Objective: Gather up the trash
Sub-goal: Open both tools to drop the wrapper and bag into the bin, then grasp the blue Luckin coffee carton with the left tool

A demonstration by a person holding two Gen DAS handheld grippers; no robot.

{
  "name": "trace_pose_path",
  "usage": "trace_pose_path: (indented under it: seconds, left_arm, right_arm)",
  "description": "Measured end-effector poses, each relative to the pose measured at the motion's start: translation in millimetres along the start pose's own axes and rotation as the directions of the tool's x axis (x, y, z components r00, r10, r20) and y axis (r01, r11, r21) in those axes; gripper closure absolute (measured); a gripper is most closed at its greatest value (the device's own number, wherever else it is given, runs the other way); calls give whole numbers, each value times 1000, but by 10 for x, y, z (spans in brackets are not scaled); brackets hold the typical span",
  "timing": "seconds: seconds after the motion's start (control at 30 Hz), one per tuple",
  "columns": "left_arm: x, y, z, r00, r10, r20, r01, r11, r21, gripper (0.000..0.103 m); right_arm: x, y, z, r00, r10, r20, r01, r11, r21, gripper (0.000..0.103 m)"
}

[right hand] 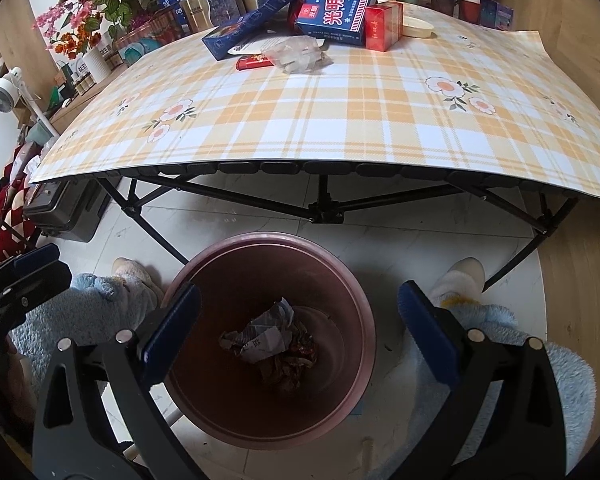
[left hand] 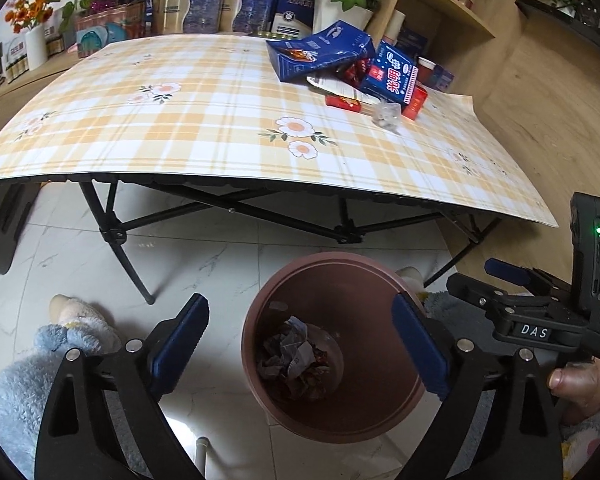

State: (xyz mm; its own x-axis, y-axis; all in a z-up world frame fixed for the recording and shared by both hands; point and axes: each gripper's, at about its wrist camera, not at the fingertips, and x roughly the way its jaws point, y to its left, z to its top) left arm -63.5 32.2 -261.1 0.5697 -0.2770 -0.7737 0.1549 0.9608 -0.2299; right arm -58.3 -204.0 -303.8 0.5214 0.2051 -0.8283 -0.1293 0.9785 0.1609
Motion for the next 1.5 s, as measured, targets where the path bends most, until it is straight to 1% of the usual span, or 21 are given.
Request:
trace_pose_path:
  seconds: [0.17, 0.23, 0.3, 0.4, 0.53, 0.73, 0.83, 0.93, 1.03, 1.13, 1.27, 1.37, 1.47, 1.5]
  left_arm:
    - [-75, 40, 78, 999, 22, 45, -22, 1000, 0, 12]
    - [-108, 45, 152, 997, 42, 71, -44, 999, 21, 12]
    - [-135, 30, 258, 992, 72, 103, -79, 995, 63, 12]
    - [-180, 20, 420, 985, 91, 148, -106, 990, 96, 12]
    - [-212, 23, 645, 979, 91, 184, -111, 988, 103, 12]
    - [-279, -32, 898, 964, 95, 248, -139, 977, 164, 12]
    - [-303, -32, 1000, 960, 87, 267, -140, 973, 184, 12]
    - [-296, -40, 1072, 957, 89, 277, -150, 966, 209, 12]
    - [-264, -56, 1130, 954, 92, 284, -161, 960, 230, 12]
    - [-214, -55, 1191, 954, 87, 287, -158, 959, 235, 12]
    - [-110, -56, 1281, 957, 75, 281, -146, 960, 239, 12]
    - [16, -94, 1373, 958, 77, 275, -151, 955, 257, 12]
    - [145, -164, 1495, 960, 68, 270, -147, 948, 283, 12]
    - [182, -192, 1531, 961, 65, 270, -146, 946, 291, 12]
  right_arm:
    - [-12, -23, 60, 1000, 1, 1, -1, 1000, 11, 6]
    - [-32, -45, 111, 1000, 0, 12, -1, 1000, 17, 6]
    - [-67, -52, 192, 999, -24, 30, 23, 1000, 6, 6]
    - [-154, -71, 319, 997, -42, 61, 42, 999, -12, 6]
    - [-324, -182, 510, 992, -35, 121, 35, 999, -1, 6]
    - [-465, -365, 704, 986, -66, 153, 61, 997, 36, 6]
    - [-518, -508, 793, 985, -62, 162, 49, 995, 84, 6]
    - [-550, -595, 852, 982, -71, 176, 52, 992, 112, 6]
    - [-570, -658, 929, 976, -112, 188, 91, 989, 116, 6]
    - [-552, -696, 985, 974, -126, 186, 108, 989, 104, 6]
    - [-497, -766, 1065, 975, -125, 185, 108, 989, 99, 6]
    - [-457, -807, 1109, 974, -123, 191, 105, 989, 102, 6]
    - [-354, -878, 1207, 979, -105, 172, 87, 990, 111, 6]
    - [-310, -900, 1239, 980, -112, 166, 94, 989, 112, 6]
